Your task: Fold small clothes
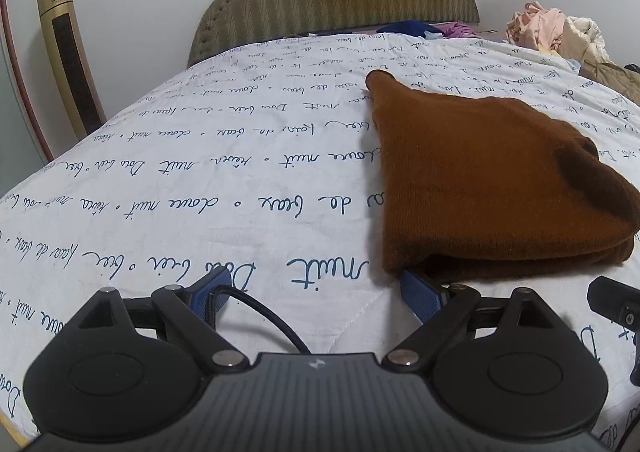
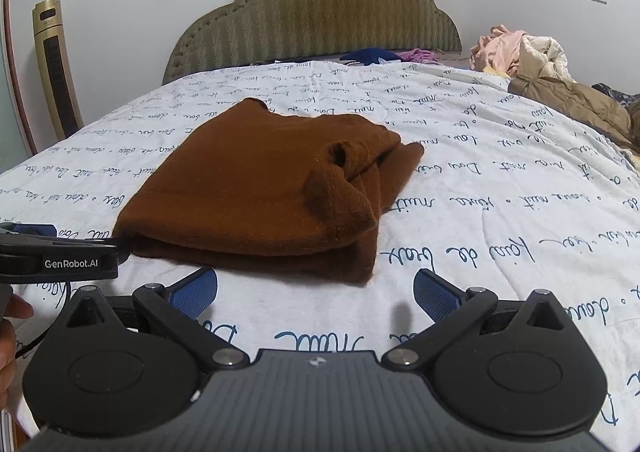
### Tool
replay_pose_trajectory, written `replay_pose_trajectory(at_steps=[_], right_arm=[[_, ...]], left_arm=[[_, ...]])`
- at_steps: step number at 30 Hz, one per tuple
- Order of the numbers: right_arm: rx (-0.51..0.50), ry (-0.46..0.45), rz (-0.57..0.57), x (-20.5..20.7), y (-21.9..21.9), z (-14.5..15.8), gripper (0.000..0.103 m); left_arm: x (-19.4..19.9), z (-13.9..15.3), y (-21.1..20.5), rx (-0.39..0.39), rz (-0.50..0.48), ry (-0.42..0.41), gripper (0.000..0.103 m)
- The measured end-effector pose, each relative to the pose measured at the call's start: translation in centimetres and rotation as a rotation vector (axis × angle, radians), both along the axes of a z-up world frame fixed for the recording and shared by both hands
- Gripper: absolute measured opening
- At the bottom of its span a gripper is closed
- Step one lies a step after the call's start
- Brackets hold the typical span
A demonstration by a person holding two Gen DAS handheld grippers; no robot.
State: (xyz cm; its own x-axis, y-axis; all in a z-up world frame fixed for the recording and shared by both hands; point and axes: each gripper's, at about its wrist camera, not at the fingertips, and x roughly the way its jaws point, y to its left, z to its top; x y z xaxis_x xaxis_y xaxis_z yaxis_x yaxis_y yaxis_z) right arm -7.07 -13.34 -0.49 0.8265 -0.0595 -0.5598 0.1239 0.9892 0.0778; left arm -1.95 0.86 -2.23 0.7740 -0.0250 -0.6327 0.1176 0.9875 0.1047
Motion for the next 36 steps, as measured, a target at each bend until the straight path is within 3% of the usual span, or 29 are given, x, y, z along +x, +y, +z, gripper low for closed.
replay_pose_trajectory(at_steps=[36], right_arm=[[0.01, 0.032, -0.028, 0.3, -0.4, -1.4, 0.103]], left_arm=[[0.1, -1.1, 0.7, -0.004, 0.019, 0.024, 0.096]])
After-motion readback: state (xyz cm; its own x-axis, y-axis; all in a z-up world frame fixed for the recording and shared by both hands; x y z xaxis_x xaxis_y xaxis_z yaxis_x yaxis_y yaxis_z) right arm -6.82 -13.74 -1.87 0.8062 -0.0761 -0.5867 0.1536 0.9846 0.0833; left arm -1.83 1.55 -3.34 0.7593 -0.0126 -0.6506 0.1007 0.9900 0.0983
